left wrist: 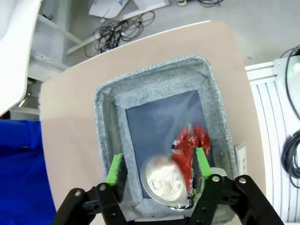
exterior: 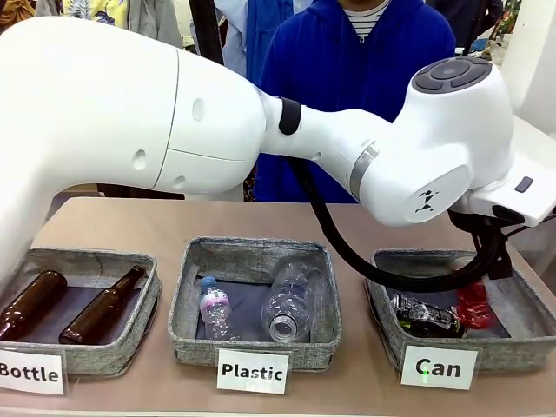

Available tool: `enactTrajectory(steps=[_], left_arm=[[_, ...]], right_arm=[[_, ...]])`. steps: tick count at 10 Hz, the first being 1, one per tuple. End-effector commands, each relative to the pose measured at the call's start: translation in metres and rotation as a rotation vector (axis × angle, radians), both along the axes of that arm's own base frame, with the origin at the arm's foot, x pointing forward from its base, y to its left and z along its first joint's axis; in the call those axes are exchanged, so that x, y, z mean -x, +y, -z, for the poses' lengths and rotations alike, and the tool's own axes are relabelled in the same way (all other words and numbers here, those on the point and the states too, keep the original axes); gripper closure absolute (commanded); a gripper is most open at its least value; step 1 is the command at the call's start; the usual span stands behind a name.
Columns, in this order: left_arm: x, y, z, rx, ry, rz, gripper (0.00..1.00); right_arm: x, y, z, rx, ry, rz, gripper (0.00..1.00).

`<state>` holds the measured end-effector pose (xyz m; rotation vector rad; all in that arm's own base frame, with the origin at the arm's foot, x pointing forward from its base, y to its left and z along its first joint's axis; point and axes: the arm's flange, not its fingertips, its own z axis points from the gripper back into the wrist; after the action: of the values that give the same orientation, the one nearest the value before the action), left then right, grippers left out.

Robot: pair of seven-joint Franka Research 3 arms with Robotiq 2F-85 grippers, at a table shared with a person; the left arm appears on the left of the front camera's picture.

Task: Sort the can waste into the basket.
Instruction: Pick up the can waste from the table and place it in the right Fabric basket.

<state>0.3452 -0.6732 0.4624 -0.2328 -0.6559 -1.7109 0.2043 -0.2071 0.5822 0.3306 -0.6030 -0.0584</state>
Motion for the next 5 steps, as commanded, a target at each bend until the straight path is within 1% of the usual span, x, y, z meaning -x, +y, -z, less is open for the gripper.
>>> enactTrajectory(steps=[1,3,4,5], left_arm=[[0.002,0.005,-0.005,0.020,-0.019,0.013,0.00],[0.001,0.012,-0.011,0.031,-0.006,0.017,0.00],[0.002,0.025,-0.023,0.012,0.045,0.021,0.00],[0.006,0.054,-0.046,0.042,0.066,-0.004,0.00]], right_arm=[[0.001,-0.002,-0.003,0.010,0.016,0.008,0.00],[0.001,-0.002,-0.003,0.010,0.016,0.008,0.00],[0.000,0.000,0.000,0.000,0.000,0.000,0.00],[-0.014,0.008,-0.004,-0.029,0.011,0.005,0.00]])
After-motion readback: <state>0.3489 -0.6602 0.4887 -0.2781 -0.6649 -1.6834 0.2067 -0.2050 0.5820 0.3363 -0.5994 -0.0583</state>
